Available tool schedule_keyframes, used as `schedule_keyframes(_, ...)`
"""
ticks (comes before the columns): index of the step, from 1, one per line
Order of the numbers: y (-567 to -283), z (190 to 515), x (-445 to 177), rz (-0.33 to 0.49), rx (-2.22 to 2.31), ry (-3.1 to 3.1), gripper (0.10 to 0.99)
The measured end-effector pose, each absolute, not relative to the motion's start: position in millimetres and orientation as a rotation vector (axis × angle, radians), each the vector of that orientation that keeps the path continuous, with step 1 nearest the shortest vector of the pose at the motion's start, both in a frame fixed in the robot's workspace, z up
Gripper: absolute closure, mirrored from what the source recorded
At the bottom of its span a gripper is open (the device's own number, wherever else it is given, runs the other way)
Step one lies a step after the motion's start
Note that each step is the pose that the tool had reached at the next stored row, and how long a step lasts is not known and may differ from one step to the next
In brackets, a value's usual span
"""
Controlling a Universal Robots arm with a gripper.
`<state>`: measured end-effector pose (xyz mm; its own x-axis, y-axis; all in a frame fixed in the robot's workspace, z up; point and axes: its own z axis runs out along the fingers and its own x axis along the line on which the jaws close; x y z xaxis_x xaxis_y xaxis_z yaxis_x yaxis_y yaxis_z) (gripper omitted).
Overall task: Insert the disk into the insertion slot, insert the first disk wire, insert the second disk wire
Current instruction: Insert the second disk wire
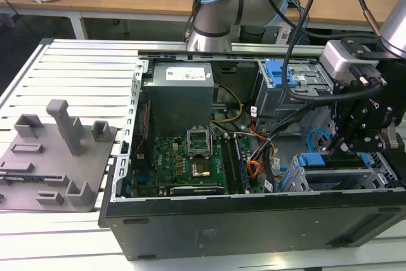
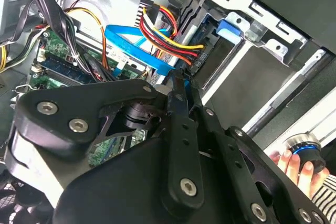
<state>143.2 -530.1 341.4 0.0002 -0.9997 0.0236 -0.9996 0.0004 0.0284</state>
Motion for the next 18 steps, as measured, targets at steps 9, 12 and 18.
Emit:
schedule_keyframes(9,-531.3,334.6,143.2,-0.004,2.195,-2.195,0.922)
schedule_keyframes(12,-531.5,335.2,143.2,-0.006,2.196,-2.196,0.922)
schedule_keyframes(18,-532.0,342.9,143.2,-0.013,2.199,-2.199,0.922)
